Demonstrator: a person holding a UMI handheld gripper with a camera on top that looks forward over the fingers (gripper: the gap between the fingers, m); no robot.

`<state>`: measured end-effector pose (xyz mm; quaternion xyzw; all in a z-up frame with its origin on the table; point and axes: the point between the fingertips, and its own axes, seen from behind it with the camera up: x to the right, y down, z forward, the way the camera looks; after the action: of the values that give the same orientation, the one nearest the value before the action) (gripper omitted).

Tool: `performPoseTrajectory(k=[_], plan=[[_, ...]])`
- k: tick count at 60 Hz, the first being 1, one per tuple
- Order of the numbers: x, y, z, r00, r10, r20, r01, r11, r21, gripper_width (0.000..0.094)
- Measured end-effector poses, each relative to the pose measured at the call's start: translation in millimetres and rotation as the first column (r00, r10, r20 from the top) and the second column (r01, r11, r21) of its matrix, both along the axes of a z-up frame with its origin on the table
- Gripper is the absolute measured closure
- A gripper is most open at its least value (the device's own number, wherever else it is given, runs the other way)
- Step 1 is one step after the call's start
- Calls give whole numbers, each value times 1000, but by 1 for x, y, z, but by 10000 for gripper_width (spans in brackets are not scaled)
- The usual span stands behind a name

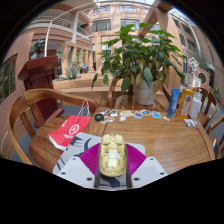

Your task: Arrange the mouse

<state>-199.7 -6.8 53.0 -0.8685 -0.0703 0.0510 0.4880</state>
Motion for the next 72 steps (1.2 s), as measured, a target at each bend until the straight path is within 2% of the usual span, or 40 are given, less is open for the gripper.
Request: performPoseTrajectory(k=[6, 9, 13, 16, 19, 24, 27, 33, 49, 72], plan=[[-20, -13, -47, 1000, 14, 8, -13, 996, -89, 574], [-22, -14, -59, 1000, 16, 8, -15, 993, -121, 533], [-26, -15, -61, 1000, 19, 22, -17, 996, -86, 480], [-27, -20, -61, 999, 30, 23, -27, 994, -110, 437], [-29, -23, -61, 999, 33, 13, -31, 993, -116, 326], [-26, -29, -43, 999, 34, 22, -32, 996, -86, 62], [-21, -37, -24, 999, 28, 40, -25, 998, -57, 103], [-17, -55, 10, 999, 20, 41, -20, 1000, -12, 67], [-8, -134, 93, 1000, 16, 14, -17, 997, 71, 73], [9, -225, 127, 1000, 8, 29, -11, 993, 120, 80]])
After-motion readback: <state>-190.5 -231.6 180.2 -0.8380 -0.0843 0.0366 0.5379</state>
